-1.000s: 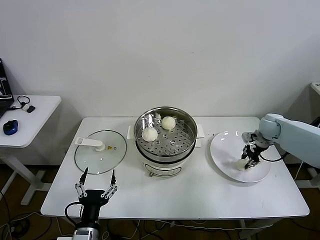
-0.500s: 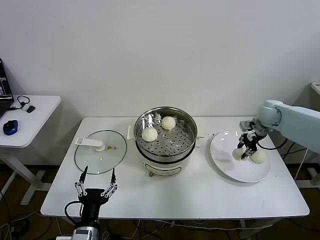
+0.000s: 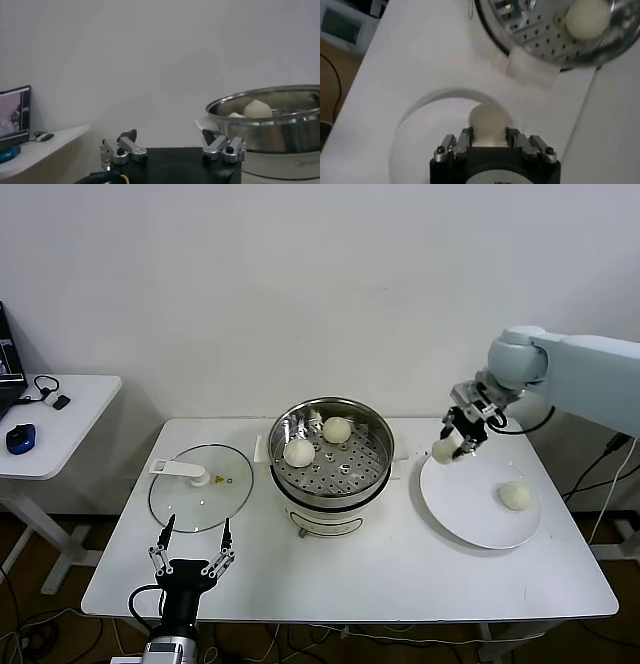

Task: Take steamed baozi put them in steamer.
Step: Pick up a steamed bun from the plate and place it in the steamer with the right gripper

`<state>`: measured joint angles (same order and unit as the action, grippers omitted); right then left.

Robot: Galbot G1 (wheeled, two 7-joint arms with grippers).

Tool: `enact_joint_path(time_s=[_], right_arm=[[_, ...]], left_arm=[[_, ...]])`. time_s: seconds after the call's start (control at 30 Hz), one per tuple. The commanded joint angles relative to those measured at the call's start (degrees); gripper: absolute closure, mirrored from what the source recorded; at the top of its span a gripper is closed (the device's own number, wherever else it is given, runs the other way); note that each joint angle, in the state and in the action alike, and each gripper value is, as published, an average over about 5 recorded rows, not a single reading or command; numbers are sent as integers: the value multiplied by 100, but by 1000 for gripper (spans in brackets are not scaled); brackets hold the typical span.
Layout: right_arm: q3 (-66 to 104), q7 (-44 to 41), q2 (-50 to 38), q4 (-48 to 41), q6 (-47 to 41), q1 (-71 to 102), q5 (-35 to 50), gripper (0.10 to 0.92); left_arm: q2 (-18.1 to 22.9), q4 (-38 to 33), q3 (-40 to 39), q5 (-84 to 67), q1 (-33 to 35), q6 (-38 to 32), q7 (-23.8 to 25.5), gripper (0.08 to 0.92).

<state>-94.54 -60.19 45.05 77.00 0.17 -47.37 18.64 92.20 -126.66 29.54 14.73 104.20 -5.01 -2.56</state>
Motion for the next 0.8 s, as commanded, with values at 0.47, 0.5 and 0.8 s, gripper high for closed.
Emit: enact_joint_path(time_s=[0.47,0.5,0.8], right_arm=[[503,1339,1227,466,2758,-147,-760,549],[486,1399,1273,400,2903,-80,-759,549],[373,1655,1729,-170,3825,298,-959,548]], left_arm=[[53,-17,-7,11,52,-5,-4,177],[57,-17,-9,14,54,-3,-3,177],[86,-4,7,18,63,10,-1,177]])
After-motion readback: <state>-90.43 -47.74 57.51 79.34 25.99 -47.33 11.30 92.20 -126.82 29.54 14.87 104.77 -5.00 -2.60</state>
